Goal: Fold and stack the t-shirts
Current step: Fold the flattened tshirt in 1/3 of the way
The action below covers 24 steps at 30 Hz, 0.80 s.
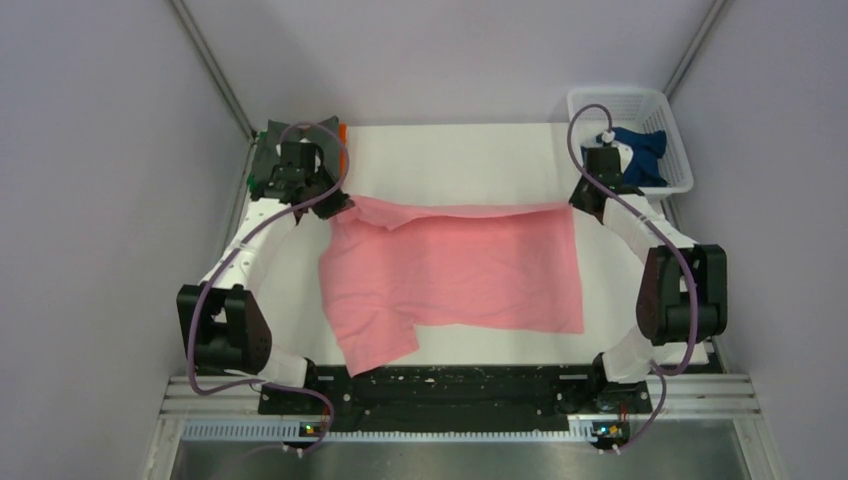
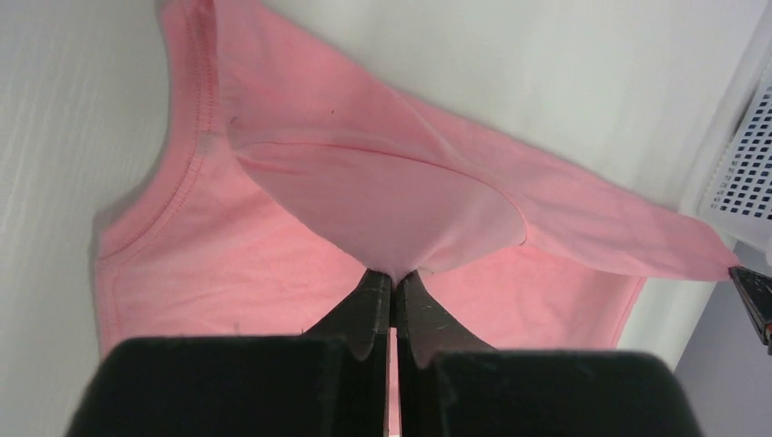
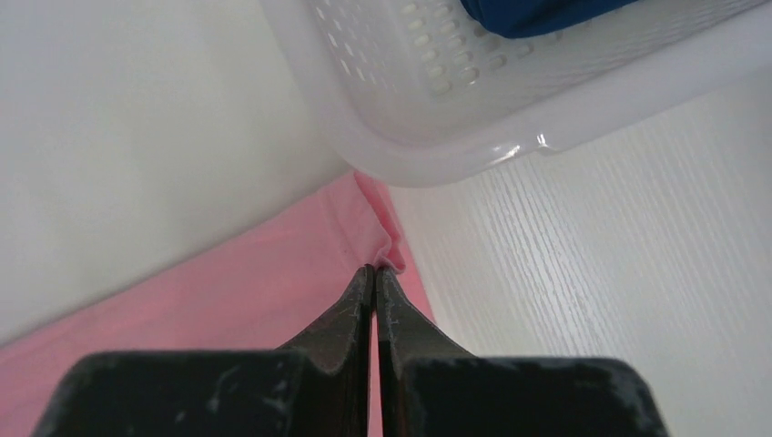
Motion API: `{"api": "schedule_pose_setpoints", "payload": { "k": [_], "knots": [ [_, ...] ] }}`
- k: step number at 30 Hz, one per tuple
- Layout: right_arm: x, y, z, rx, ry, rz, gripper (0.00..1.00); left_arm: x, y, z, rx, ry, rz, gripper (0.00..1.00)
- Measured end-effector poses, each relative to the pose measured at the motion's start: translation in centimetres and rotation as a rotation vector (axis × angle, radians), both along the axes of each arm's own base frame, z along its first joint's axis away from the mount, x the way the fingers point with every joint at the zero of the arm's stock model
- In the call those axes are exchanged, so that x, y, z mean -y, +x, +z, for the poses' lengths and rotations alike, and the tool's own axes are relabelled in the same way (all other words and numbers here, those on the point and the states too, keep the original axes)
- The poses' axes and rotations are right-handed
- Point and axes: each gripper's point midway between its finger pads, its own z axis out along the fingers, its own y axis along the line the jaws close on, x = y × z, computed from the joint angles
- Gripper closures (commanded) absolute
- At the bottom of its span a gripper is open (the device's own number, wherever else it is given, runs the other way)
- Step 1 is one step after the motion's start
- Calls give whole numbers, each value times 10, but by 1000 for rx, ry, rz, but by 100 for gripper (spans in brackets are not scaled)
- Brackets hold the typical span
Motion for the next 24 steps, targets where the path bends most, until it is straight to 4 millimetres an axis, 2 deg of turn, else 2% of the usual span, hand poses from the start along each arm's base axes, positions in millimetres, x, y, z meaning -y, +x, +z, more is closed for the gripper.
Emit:
{"api": "schedule_pose_setpoints", "payload": {
  "k": [4, 9, 10, 11, 13, 16, 17, 20, 21, 22, 24],
  "knots": [
    [-1, -17, -13, -47, 3, 9, 100, -2, -9, -11, -32, 11, 0, 100],
    [-5, -47, -46, -155, 20, 28, 100, -11, -38, -49, -151, 42, 23, 100],
    [-6, -54, -53, -180, 24, 32, 97, -14, -46, -58, -183, 54, 32, 100],
    [-6, -58, -57, -198, 27, 34, 91, -17, -53, -66, -214, 63, 40, 92],
    [-7, -68, -65, -230, 35, 33, 68, -23, -67, -81, -276, 85, 61, 76],
    [-10, -76, -72, -259, 43, 36, 34, -31, -83, -94, -340, 121, 85, 44],
    [-11, -79, -74, -271, 47, 43, 27, -34, -88, -98, -361, 131, 97, 38],
    [-16, -81, -72, -277, 59, 81, 10, -39, -95, -100, -390, 154, 117, 23],
    [-18, -81, -70, -274, 67, 90, 8, -40, -95, -100, -390, 159, 120, 17],
    [-21, -80, -67, -271, 78, 105, 5, -41, -94, -98, -387, 163, 121, 4],
    [-29, -73, -59, -244, 109, 143, 1, -41, -85, -88, -357, 160, 125, 1]
  ]
}}
